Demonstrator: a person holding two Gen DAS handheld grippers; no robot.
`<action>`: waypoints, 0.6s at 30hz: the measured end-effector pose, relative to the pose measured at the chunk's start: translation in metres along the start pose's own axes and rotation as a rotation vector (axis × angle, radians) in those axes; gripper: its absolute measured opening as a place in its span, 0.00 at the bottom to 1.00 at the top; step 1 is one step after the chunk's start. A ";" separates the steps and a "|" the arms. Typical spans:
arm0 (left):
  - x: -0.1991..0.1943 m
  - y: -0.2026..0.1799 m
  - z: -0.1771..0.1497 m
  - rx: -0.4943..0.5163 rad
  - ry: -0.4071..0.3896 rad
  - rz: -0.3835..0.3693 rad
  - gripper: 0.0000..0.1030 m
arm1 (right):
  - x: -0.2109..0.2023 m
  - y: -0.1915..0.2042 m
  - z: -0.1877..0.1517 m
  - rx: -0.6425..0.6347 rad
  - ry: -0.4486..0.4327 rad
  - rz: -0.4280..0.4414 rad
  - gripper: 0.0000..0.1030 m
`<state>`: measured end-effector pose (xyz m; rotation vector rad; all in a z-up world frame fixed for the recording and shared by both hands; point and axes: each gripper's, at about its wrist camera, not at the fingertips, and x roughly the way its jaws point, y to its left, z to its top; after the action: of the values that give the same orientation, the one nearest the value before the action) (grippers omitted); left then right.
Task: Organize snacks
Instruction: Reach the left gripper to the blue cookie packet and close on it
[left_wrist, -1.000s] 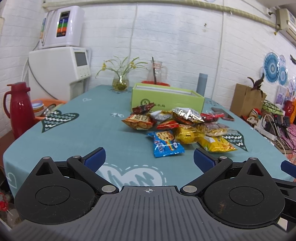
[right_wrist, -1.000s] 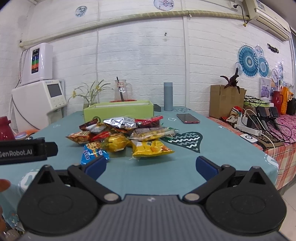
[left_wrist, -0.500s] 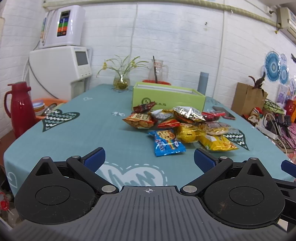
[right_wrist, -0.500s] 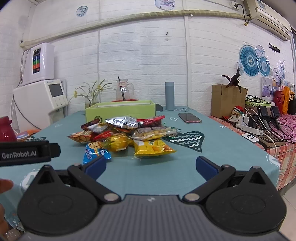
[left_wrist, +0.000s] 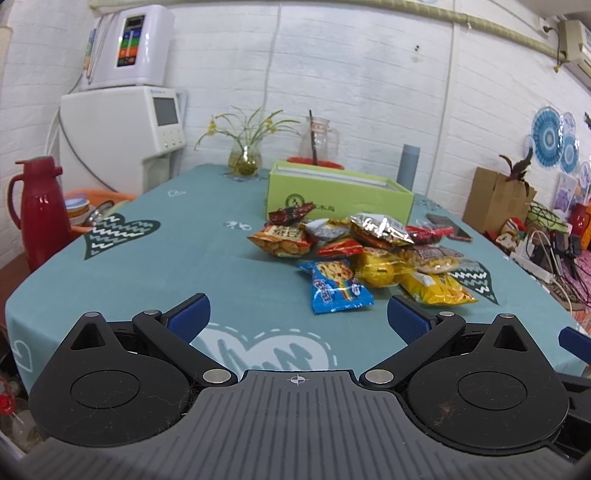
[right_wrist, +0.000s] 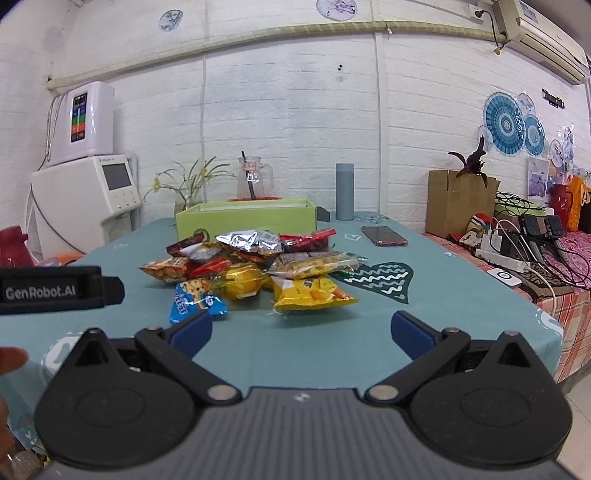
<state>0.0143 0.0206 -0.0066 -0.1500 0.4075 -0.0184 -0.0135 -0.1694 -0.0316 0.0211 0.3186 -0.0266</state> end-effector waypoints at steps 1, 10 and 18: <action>0.004 0.003 0.003 -0.007 -0.004 0.005 0.90 | 0.004 -0.001 -0.001 -0.003 -0.001 0.011 1.00; 0.064 0.019 0.017 -0.026 0.123 0.017 0.89 | 0.079 -0.014 -0.011 0.019 0.169 0.019 1.00; 0.110 0.014 0.030 0.023 0.237 -0.045 0.83 | 0.134 -0.014 -0.004 -0.020 0.276 0.049 1.00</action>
<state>0.1274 0.0331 -0.0245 -0.1352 0.6400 -0.0856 0.1124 -0.1864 -0.0775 0.0124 0.5945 0.0284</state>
